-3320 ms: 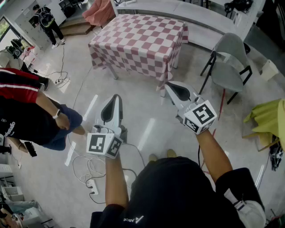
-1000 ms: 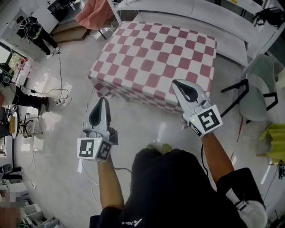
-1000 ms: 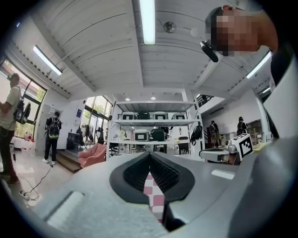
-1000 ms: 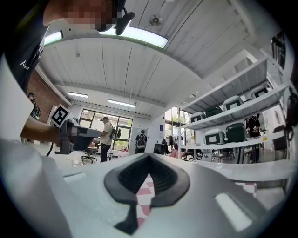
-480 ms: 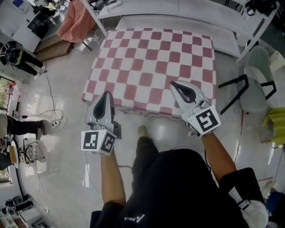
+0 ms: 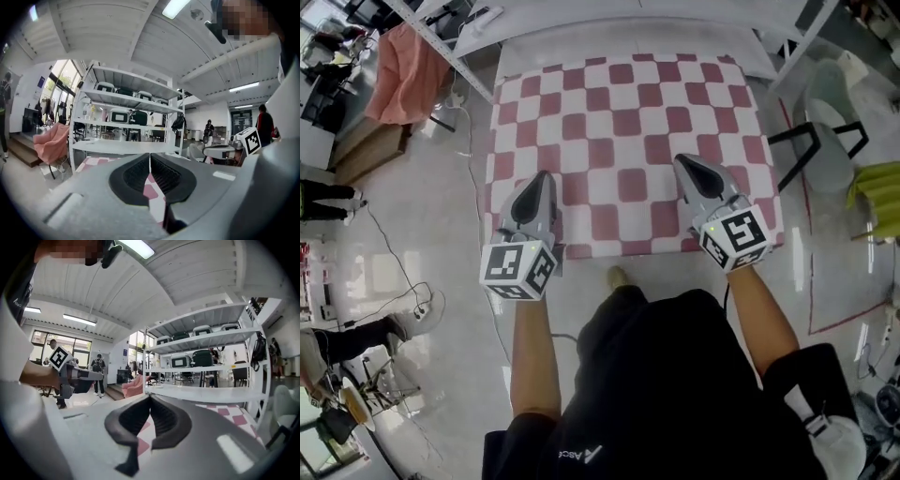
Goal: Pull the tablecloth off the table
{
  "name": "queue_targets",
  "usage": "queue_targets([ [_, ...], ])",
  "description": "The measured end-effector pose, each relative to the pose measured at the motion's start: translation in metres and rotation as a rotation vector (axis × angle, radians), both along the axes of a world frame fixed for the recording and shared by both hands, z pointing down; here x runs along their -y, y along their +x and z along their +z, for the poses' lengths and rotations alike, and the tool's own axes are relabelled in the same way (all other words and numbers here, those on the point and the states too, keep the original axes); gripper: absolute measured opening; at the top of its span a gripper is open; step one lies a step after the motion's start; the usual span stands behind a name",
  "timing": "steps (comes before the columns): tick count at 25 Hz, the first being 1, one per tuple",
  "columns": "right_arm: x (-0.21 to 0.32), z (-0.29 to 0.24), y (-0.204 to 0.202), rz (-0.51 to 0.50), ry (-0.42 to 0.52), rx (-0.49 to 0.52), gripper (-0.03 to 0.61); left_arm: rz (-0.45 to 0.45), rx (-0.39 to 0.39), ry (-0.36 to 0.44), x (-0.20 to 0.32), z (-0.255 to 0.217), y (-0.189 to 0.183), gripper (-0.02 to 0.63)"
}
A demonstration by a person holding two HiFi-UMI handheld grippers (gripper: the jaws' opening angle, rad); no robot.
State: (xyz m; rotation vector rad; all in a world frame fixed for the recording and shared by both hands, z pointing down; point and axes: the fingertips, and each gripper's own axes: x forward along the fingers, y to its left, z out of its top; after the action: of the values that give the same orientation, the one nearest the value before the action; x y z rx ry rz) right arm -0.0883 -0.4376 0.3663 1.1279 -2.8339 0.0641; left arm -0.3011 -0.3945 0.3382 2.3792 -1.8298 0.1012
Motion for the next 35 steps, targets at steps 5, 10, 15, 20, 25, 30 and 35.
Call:
queue_targets([
  [5,0.024,0.035,-0.011,0.132,-0.133,-0.041,0.160,0.086,-0.040,-0.138,0.042,0.044,-0.020,0.135],
  [10,0.051,0.078,0.005,0.204,-0.235,-0.133,0.206,0.073,-0.009,-0.278,0.081,0.095,-0.017,0.214],
  [15,0.083,0.118,0.026,0.284,-0.331,-0.236,0.293,0.003,0.038,-0.428,0.107,0.140,-0.023,0.264],
  [20,0.108,0.159,0.037,0.318,-0.453,-0.302,0.321,-0.061,0.086,-0.572,0.119,0.179,-0.033,0.287],
  [25,0.120,0.195,0.037,0.335,-0.546,-0.379,0.363,-0.083,0.107,-0.679,0.128,0.210,-0.039,0.299],
  [30,0.121,0.217,0.043,0.360,-0.643,-0.417,0.383,-0.091,0.130,-0.767,0.128,0.233,-0.043,0.302],
  [35,0.122,0.221,0.042,0.365,-0.657,-0.399,0.380,-0.087,0.163,-0.788,0.127,0.242,-0.042,0.302],
])
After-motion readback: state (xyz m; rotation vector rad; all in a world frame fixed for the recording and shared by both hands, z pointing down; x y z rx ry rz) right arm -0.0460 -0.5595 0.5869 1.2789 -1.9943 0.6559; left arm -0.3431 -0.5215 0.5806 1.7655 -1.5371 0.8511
